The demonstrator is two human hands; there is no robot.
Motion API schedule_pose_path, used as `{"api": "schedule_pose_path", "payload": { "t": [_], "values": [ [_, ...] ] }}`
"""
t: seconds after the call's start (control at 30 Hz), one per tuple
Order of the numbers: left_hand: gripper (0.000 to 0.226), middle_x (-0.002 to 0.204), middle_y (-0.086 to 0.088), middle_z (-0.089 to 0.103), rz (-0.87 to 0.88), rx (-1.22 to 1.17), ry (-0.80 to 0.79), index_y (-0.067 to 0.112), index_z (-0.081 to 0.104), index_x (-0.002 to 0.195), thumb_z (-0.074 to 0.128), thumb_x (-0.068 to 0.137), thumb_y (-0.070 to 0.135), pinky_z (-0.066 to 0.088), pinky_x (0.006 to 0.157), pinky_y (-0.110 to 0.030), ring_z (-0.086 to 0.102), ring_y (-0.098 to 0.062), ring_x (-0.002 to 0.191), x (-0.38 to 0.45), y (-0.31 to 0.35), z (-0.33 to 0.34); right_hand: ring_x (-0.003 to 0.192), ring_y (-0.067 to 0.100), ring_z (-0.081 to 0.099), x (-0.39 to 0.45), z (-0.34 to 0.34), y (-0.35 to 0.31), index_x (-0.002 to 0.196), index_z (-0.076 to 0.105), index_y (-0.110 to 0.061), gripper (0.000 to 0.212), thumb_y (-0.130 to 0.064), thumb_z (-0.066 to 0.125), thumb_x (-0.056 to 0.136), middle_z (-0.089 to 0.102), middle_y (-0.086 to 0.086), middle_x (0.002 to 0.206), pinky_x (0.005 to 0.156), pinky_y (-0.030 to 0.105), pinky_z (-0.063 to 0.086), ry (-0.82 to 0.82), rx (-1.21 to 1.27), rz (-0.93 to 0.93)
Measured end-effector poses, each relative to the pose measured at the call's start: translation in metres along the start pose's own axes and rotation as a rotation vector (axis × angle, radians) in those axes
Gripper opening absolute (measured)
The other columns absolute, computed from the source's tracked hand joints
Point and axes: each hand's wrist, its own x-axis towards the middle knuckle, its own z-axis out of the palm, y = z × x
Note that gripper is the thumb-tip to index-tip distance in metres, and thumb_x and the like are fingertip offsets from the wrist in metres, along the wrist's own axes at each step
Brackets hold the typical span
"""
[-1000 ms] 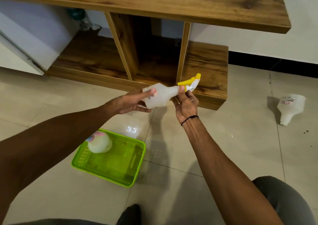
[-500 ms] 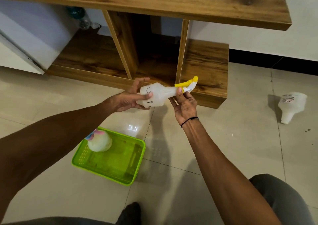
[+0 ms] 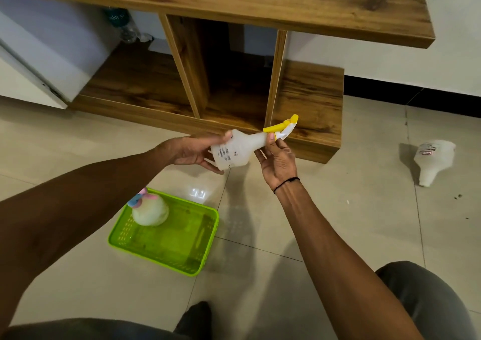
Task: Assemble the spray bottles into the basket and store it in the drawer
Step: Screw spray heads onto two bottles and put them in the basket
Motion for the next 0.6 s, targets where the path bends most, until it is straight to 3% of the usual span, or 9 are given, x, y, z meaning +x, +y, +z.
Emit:
{"api": "schedule_pose_path", "payload": {
  "t": [0.07, 0.17, 0.23, 0.33, 0.4, 0.47, 0.53, 0.6],
  "values": [
    [0.098, 0.13, -0.01, 0.072, 0.118, 0.165, 0.081, 0.021, 0.061, 0.137, 0.1, 0.055, 0.058, 0.065, 0.09, -0.042, 0.071, -0.031, 0.123, 0.0, -0.003, 0.002, 0.107, 0.024, 0.069, -0.001, 0.001, -0.001, 0.114, 0.068, -0.011, 0.015, -0.01, 0.059, 0.102, 0.072, 0.009, 0.11, 0.095, 0.042, 0.058, 0.002, -0.04, -0.001],
    [0.103, 0.131, 0.006, 0.057, 0.3, 0.465, 0.27, 0.028, 0.048, 0.138, 0.107, 0.054, 0.031, 0.059, 0.095, -0.029, 0.061, -0.02, 0.129, 0.005, -0.007, 0.009, 0.112, 0.028, 0.066, -0.001, 0.003, 0.001, 0.108, 0.069, -0.01, 0.01, -0.008, 0.064, 0.1, 0.071, 0.011, 0.111, 0.096, 0.045, 0.057, 0.039, -0.073, 0.003],
    [0.104, 0.133, 0.005, 0.056, 0.292, 0.399, 0.226, 0.029, 0.042, 0.147, 0.102, 0.062, 0.035, 0.058, 0.1, -0.032, 0.061, -0.019, 0.129, 0.007, -0.004, 0.013, 0.109, 0.027, 0.067, -0.001, 0.005, 0.001, 0.106, 0.07, -0.012, 0.009, -0.009, 0.065, 0.099, 0.072, 0.009, 0.107, 0.096, 0.044, 0.058, 0.064, -0.069, 0.002],
    [0.066, 0.128, -0.003, 0.075, 0.029, 0.179, 0.05, 0.028, 0.061, 0.139, 0.081, 0.08, 0.049, 0.059, 0.101, -0.04, 0.071, -0.024, 0.122, 0.0, 0.007, 0.002, 0.103, 0.021, 0.071, -0.001, 0.002, 0.001, 0.106, 0.071, -0.013, 0.01, -0.01, 0.064, 0.1, 0.075, 0.005, 0.103, 0.093, 0.041, 0.059, 0.02, -0.07, 0.019],
    [0.054, 0.123, -0.005, 0.079, -0.029, 0.257, -0.031, 0.021, 0.07, 0.13, 0.081, 0.083, 0.044, 0.062, 0.097, -0.036, 0.073, -0.026, 0.121, -0.006, 0.012, -0.006, 0.101, 0.019, 0.073, -0.001, 0.001, 0.0, 0.109, 0.071, -0.013, 0.012, -0.011, 0.062, 0.101, 0.077, 0.003, 0.102, 0.091, 0.039, 0.059, -0.029, -0.082, 0.049],
    [0.058, 0.121, -0.005, 0.08, -0.008, 0.366, -0.078, 0.019, 0.072, 0.125, 0.09, 0.075, 0.04, 0.064, 0.095, -0.036, 0.076, -0.025, 0.118, -0.008, 0.01, -0.003, 0.102, 0.018, 0.074, -0.002, 0.0, 0.0, 0.111, 0.072, -0.014, 0.014, -0.013, 0.06, 0.102, 0.078, 0.002, 0.104, 0.092, 0.039, 0.059, -0.064, -0.133, 0.064],
    [0.065, 0.117, -0.001, 0.08, 0.034, 0.514, -0.034, 0.021, 0.07, 0.122, 0.098, 0.066, 0.037, 0.064, 0.097, -0.044, 0.077, -0.022, 0.112, -0.007, 0.005, 0.003, 0.107, 0.021, 0.071, -0.006, 0.002, 0.004, 0.11, 0.072, -0.014, 0.014, -0.013, 0.061, 0.102, 0.077, 0.003, 0.108, 0.098, 0.044, 0.057, -0.073, -0.189, 0.067],
    [0.077, 0.118, 0.004, 0.074, 0.066, 0.712, 0.1, 0.021, 0.061, 0.12, 0.102, 0.059, 0.044, 0.062, 0.093, -0.042, 0.072, -0.019, 0.111, -0.004, 0.001, 0.008, 0.115, 0.027, 0.067, -0.008, 0.005, 0.008, 0.106, 0.072, -0.014, 0.011, -0.011, 0.063, 0.1, 0.073, 0.007, 0.111, 0.105, 0.051, 0.053, -0.06, -0.253, 0.057]
  ]
}}
